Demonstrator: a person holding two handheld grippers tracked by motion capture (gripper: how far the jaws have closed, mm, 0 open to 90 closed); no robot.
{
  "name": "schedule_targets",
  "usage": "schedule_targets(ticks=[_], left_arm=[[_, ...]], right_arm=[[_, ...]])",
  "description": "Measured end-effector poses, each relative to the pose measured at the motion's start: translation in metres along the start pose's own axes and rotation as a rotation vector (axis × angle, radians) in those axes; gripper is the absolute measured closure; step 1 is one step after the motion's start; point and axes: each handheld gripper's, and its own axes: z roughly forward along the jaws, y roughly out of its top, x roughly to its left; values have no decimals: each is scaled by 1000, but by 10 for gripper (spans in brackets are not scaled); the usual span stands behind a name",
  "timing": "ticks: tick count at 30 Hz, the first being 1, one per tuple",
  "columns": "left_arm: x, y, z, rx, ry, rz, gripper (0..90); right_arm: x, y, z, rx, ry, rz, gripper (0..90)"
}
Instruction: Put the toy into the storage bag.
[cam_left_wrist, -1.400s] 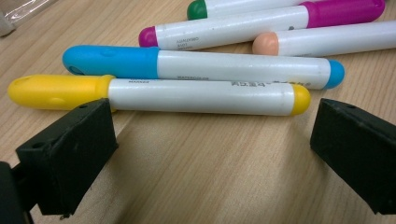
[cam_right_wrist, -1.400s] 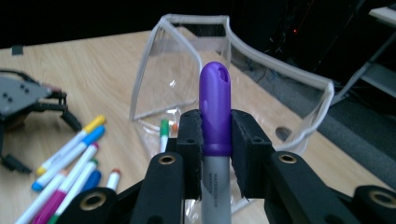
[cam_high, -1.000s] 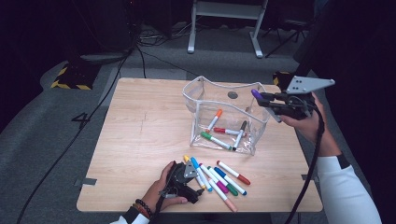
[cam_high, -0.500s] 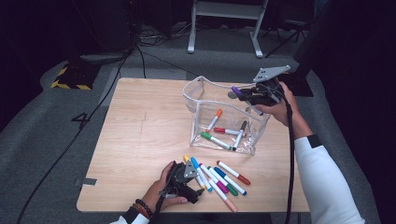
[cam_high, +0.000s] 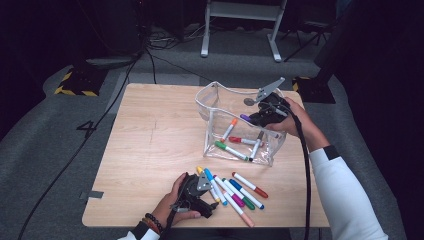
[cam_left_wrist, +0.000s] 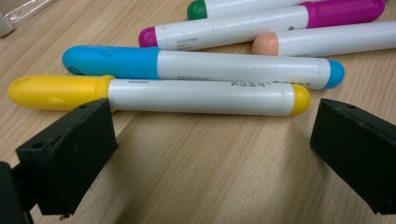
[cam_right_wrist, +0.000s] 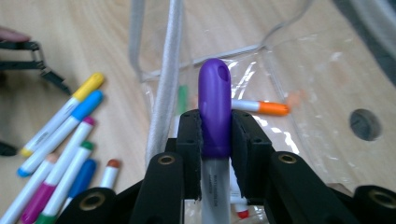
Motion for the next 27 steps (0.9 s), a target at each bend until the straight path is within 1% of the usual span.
schedule_targets(ticks=[2,3,5,7,9,10,11,12,13,14,16,17,18,19,20,23,27], left_arm=[[0,0,0,0,0,0,5],[0,0,0,0,0,0,5],[0,0,0,1,0,0,5],[0,0,0,0,0,0,5],[0,0,0,0,0,0,5],[0,0,0,0,0,0,5],[0,0,0,0,0,0,5],[0,0,0,0,0,0,5],[0,0,0,1,1,0,5],[0,0,0,0,0,0,5],[0,0,0,0,0,0,5],[0,0,0,0,0,1,5],[0,0,0,0,0,0,5],[0,0,0,0,0,0,5],[0,0,0,-1,0,-1,5],[0,0,0,0,0,0,5],[0,0,0,0,0,0,5]], right_arm=[[4,2,0,17,11,-4,748],[5,2,0,16,23,-19,748],[7,2,0,18,39,-26,747],[8,3,0,21,23,-27,743],[6,3,0,15,-12,-7,729],[5,2,-1,5,-9,0,711],[4,1,-1,1,-19,2,676],[3,0,-2,-9,-41,10,642],[2,-1,-3,-21,-61,21,634],[1,-2,-5,-38,-71,34,623],[0,-4,-12,-86,-96,54,596],[0,-5,-16,-115,-108,57,581],[0,-7,-20,-141,-109,59,576],[0,-8,-25,-157,-121,63,565],[1,-9,-29,-172,-137,69,554],[5,-14,-44,-224,-162,78,532],[15,-25,-64,-296,-183,78,494]])
